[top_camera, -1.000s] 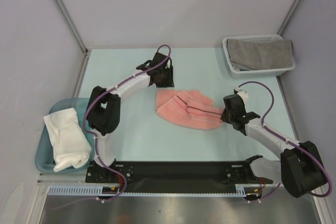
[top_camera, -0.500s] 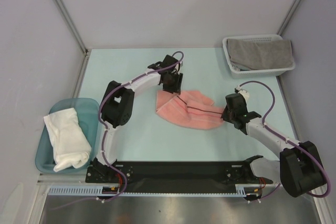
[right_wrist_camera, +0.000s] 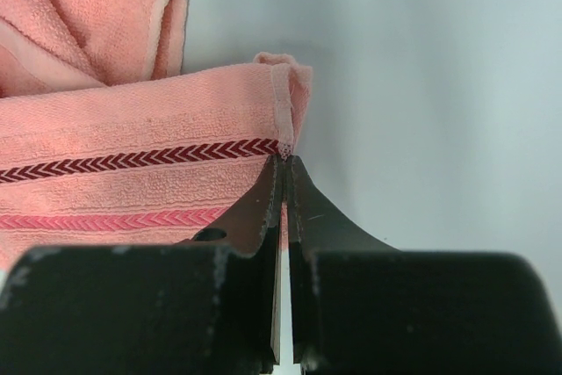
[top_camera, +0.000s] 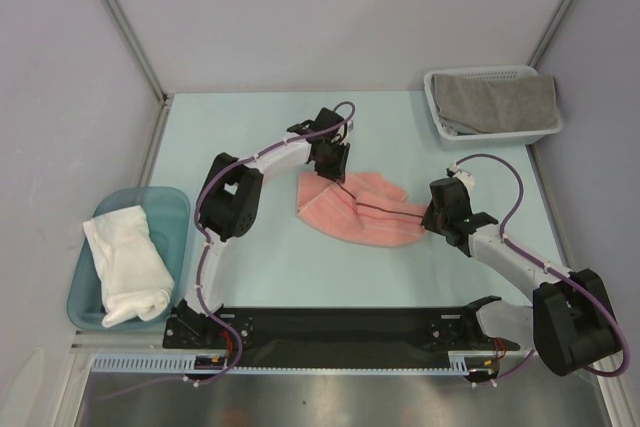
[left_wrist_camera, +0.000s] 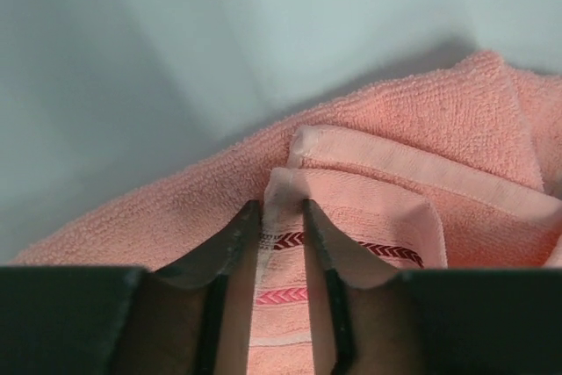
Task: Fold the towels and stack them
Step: Flatten out the crumpled towel
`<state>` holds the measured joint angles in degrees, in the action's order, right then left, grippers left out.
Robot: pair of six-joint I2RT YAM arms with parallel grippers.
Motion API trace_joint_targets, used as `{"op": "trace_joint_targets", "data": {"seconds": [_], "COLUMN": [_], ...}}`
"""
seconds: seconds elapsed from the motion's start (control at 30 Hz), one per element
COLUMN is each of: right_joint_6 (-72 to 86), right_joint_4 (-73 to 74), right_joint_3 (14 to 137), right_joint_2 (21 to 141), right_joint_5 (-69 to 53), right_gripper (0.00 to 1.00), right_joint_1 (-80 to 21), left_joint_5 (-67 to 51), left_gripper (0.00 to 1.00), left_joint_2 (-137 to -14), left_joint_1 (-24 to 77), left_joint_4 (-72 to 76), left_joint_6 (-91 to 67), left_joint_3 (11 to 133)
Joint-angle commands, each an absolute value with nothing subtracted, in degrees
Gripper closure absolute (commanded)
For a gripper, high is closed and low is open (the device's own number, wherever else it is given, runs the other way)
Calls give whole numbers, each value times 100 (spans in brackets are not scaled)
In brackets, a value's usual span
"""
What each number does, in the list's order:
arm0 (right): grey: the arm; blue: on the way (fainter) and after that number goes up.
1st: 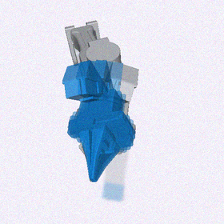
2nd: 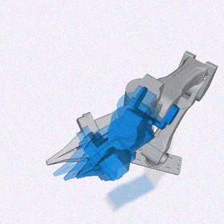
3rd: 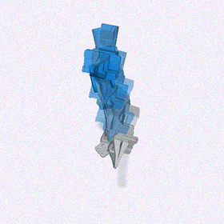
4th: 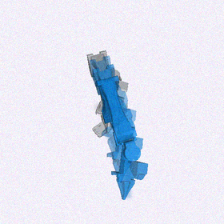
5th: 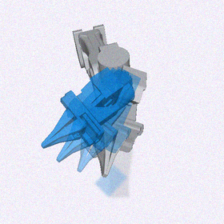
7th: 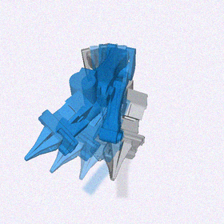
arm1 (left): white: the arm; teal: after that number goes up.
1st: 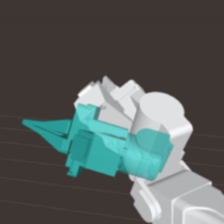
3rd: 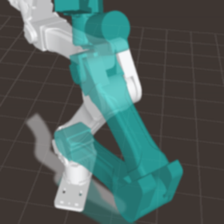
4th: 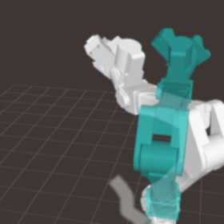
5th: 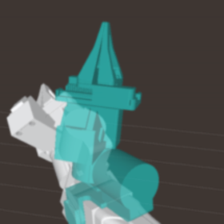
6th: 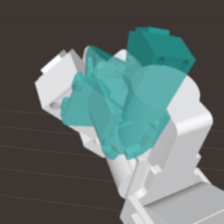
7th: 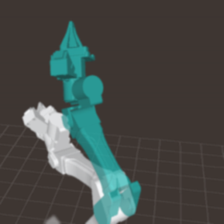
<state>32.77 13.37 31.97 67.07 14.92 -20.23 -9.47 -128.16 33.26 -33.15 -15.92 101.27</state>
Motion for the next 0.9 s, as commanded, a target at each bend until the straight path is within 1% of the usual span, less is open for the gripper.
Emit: {"op": "trace_joint_targets", "data": {"seconds": [0.0, 0.13, 0.27, 0.3, 0.57, 0.7, 0.73, 0.87], "right_joint_6": [3217, 3234, 3226, 3226, 3129, 3094, 3085, 2997], "right_joint_4": [1169, 1152, 1186, 1187, 1362, 1511, 1564, 1722], "right_joint_3": [3305, 3305, 3322, 3331, 3621, 3954, 4016, 4542], "right_joint_2": [6636, 6618, 6592, 6583, 6495, 6443, 6416, 6372], "right_joint_5": [1520, 1494, 1512, 1520, 1600, 1705, 1731, 1924], "right_gripper": [100, 100, 100, 100, 100, 100, 100, 100], "right_joint_1": [-1986, -1986, -1978, -1986, -1899, -1863, -1863, -1881], "left_joint_5": [-1002, -949, -932, -914, -300, -18, 209, 360], "left_gripper": [71, 78, 94, 100, 100, 100, 100, 100], "left_joint_2": [-12718, -12578, -12472, -12428, -11533, -10821, -10515, -9731], "left_joint_1": [3349, 3349, 3349, 3349, 3156, 3006, 2988, 2988], "left_joint_4": [-3182, -3068, -3094, -3076, -3050, -2997, -2980, -2918], "left_joint_6": [-1441, -1406, -1354, -1327, -1327, -1336, -1353, -1441], "left_joint_3": [10327, 10222, 10204, 10169, 9914, 9616, 9563, 9247]}}
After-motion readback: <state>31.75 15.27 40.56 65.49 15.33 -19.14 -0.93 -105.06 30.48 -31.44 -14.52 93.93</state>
